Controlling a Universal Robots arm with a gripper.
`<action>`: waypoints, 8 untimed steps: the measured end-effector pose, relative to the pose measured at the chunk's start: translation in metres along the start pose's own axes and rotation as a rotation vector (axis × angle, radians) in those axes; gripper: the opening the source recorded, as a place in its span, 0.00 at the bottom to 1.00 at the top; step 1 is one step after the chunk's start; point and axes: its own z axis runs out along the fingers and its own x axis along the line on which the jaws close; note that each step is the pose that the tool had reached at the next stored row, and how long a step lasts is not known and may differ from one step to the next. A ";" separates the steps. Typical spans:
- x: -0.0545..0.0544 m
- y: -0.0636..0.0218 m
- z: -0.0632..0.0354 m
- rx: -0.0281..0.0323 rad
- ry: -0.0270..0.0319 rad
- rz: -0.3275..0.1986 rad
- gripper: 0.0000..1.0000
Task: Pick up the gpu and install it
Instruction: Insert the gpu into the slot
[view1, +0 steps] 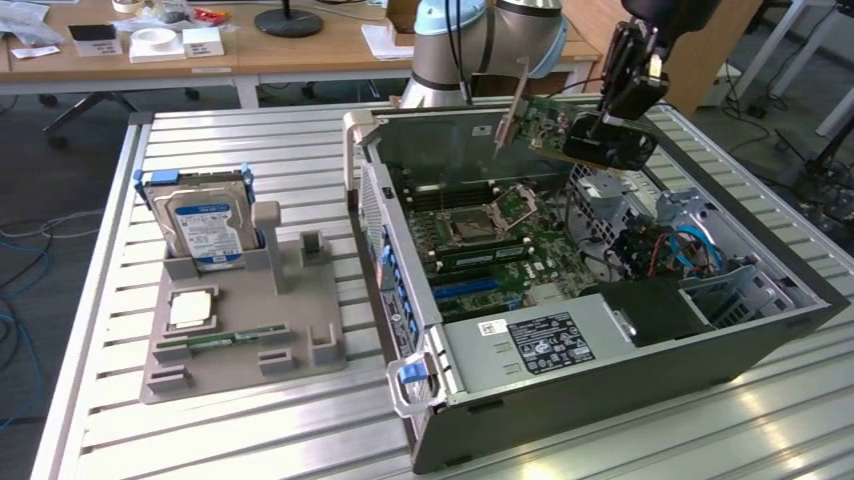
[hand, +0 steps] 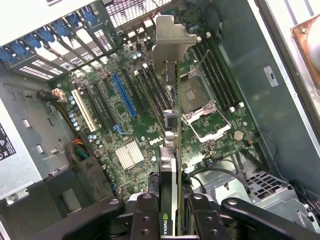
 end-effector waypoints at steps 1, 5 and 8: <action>0.000 0.0000 0.0000 -0.0002 0.0003 -0.008 0.27; 0.000 0.0000 0.0002 -0.0009 0.0019 -0.040 0.27; 0.000 0.0000 0.0003 -0.0016 0.0034 -0.069 0.27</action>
